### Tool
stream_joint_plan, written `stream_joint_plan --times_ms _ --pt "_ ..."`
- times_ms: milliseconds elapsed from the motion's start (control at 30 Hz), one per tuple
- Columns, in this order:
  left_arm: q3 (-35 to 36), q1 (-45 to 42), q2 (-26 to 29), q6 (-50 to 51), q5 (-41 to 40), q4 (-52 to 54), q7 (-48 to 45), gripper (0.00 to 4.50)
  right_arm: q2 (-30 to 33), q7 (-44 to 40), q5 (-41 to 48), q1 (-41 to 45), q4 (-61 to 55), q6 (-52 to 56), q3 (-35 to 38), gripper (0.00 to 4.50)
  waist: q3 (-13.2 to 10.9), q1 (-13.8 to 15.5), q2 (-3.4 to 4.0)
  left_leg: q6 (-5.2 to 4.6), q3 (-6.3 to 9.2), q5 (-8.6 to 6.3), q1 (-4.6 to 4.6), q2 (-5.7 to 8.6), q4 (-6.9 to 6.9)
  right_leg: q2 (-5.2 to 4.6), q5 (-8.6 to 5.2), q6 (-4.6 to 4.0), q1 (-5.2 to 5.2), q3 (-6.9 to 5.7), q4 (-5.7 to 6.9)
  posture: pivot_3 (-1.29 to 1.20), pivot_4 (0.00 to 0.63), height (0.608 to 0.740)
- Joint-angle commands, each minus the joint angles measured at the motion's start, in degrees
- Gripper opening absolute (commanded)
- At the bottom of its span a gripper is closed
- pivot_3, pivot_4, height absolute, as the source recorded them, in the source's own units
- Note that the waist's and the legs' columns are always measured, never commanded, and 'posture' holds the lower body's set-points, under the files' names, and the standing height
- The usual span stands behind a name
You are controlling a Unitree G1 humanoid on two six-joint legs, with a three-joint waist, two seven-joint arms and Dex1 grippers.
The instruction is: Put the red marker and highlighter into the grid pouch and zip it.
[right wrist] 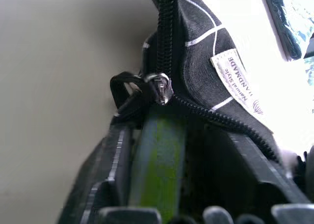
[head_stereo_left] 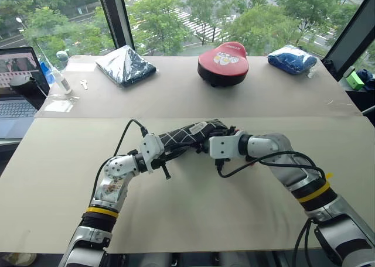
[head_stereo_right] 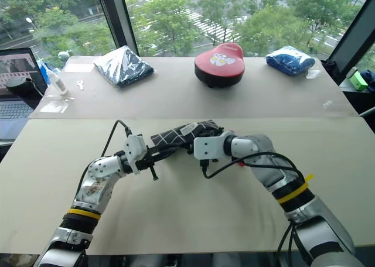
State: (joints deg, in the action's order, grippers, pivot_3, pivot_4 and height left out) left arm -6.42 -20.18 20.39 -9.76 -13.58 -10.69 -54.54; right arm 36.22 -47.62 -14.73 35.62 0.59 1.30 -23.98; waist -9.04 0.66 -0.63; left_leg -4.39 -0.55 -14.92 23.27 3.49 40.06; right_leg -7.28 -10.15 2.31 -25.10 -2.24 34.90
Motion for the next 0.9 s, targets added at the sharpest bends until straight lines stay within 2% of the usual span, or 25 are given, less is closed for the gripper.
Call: stream_joint_plan --times_ms 33,67,233,433,533,700,833,900 --pt "0.3 -1.0 -0.5 0.1 -1.2 2.3 0.0 0.0 -0.1 1.4 1.3 2.1 0.2 0.7 4.9 4.28 0.0 0.0 0.0 0.0 0.0 0.0 -0.01 0.0 0.0 0.0 0.0 0.0 0.0 0.01 0.01 0.0 0.15 0.74" --pt "0.4 -1.1 -0.7 0.3 -1.5 2.3 0.1 0.0 0.3 1.2 1.9 2.3 0.5 1.0 6.1 4.41 0.0 0.0 0.0 0.0 0.01 0.0 -0.01 0.0 0.0 0.0 0.0 0.0 0.0 0.0 0.01 0.0 0.15 0.74" --pt "1.3 -1.8 -2.0 2.6 -3.3 2.6 1.1 0.0 3.2 -0.8 3.3 1.8 -0.4 -0.9 9.6 4.41 0.0 0.0 0.0 0.0 0.0 0.0 0.0 0.0 -0.02 0.0 0.0 0.0 -0.01 0.01 0.01 0.0 0.15 0.74" --pt "3.6 -3.2 -3.4 7.3 -6.8 3.2 3.1 0.0 8.0 -9.4 14.5 0.1 -5.9 6.9 16.8 4.41 0.0 0.0 -0.01 -0.03 0.01 -0.02 0.01 -0.02 0.0 -0.01 0.0 0.0 0.02 0.01 -0.01 0.0 0.15 0.74" --pt "4.1 -3.4 -3.6 8.3 -7.3 3.5 3.5 0.0 9.7 -8.8 15.7 0.0 -5.0 10.4 19.9 4.41 0.0 0.0 -0.01 -0.05 0.0 -0.03 0.0 -0.04 -0.01 -0.01 0.0 0.0 0.02 0.02 -0.01 0.0 0.15 0.74" --pt "4.1 -3.1 -3.2 8.4 -7.0 4.0 3.4 0.0 11.7 -9.7 23.2 -5.1 -13.1 28.7 24.7 4.41 0.0 0.3 -0.02 -0.1 0.02 -0.06 0.02 -0.06 -0.01 -0.01 0.0 0.0 0.03 0.01 -0.01 0.0 0.15 0.74" --pt "4.2 -2.5 -2.9 8.2 -6.8 4.3 3.2 0.0 9.7 -4.5 25.8 -8.0 -18.3 42.6 25.6 4.41 0.0 0.2 -0.02 -0.31 0.02 -0.18 0.03 -0.08 0.02 -0.1 0.0 -0.01 0.02 0.07 -0.01 0.0 0.15 0.74" --pt "4.1 -2.2 -2.7 8.1 -6.6 4.5 3.2 0.0 6.6 -0.1 27.3 -8.3 -20.6 52.1 25.9 4.41 0.0 0.1 -0.02 -0.33 0.02 -0.2 0.03 -0.09 0.01 -0.12 0.0 -0.01 -0.02 0.1 -0.01 0.0 0.15 0.74"
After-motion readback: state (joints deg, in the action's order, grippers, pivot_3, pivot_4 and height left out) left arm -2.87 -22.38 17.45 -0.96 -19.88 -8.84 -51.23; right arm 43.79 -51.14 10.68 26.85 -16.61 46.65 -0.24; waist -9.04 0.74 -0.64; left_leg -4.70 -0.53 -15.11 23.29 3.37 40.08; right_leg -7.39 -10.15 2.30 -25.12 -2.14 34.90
